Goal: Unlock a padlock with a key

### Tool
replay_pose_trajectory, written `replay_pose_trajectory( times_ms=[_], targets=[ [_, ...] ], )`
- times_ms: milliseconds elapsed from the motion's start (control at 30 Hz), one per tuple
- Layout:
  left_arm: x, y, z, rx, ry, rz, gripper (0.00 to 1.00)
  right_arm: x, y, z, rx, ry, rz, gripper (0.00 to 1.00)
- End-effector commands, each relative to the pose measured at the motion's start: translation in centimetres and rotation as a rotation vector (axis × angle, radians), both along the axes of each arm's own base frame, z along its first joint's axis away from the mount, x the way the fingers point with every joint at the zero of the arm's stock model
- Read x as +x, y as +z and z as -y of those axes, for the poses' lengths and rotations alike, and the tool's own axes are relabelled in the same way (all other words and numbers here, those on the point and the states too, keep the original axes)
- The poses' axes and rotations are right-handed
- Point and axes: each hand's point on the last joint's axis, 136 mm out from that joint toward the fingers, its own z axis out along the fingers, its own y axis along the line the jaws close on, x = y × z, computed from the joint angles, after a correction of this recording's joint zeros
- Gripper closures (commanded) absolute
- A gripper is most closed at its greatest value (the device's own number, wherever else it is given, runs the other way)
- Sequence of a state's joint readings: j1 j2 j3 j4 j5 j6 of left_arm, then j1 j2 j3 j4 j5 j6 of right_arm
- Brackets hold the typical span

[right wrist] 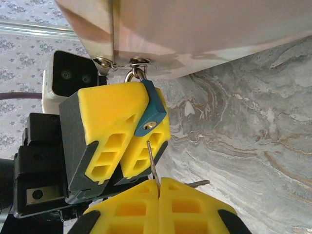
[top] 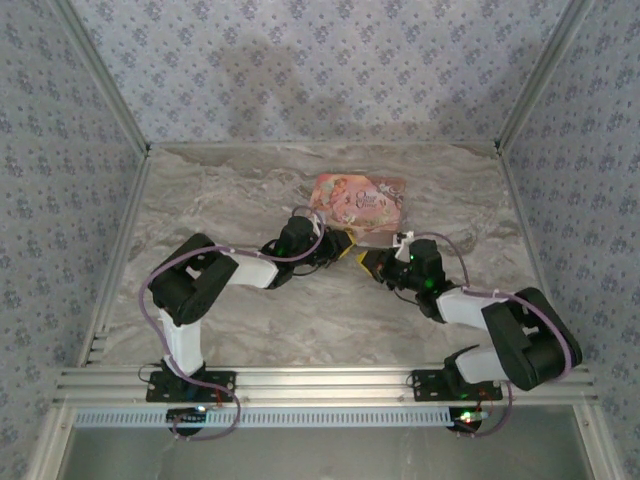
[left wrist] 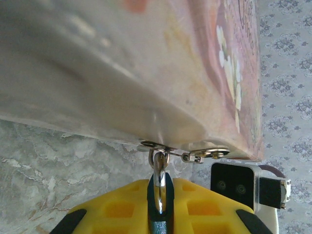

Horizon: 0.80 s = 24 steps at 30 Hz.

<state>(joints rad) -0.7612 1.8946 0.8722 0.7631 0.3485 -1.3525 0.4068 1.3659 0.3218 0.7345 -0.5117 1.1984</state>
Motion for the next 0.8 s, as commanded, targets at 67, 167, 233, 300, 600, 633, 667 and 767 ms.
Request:
replay_pose_trajectory(
  times_ms=[67,167,233,300,600,633,667,767],
  targets=[
    [-0.21,4.06,1.16,-0.110,-0.039,0.074,0.86,0.76,1.42,-0.74,0.031,0.010,0.035,1.00],
    [-0.23,4.03,1.13,-0.109,-0.039,0.076,0.86,0.87,1.41,-0.75,0.030,0.008,0.036,1.00],
    [-0.22,3.99,1.16,-0.110,-0.039,0.075,0.86,0.89,1.47,-0.86,0.034,0.011,0.038,1.00],
    [-0.24,4.15,1.18,-0.113,-0.041,0.078,0.86,0.93,1.42,-0.88,0.035,0.011,0.036,1.00],
    [-0.26,4.16,1.19,-0.111,-0.041,0.081,0.86,1.06,1.11,-0.80,0.031,0.003,0.032,1.00],
    [-0.27,4.11,1.16,-0.111,-0.041,0.080,0.86,1.07,1.20,-0.84,0.033,0.004,0.034,1.00],
    [-0.27,4.07,1.17,-0.111,-0.042,0.079,0.86,1.10,1.19,-0.84,0.033,0.004,0.034,1.00],
    [-0.31,4.05,1.14,-0.112,-0.042,0.079,0.86,1.21,1.23,-0.77,0.034,-0.001,0.033,1.00]
  ],
)
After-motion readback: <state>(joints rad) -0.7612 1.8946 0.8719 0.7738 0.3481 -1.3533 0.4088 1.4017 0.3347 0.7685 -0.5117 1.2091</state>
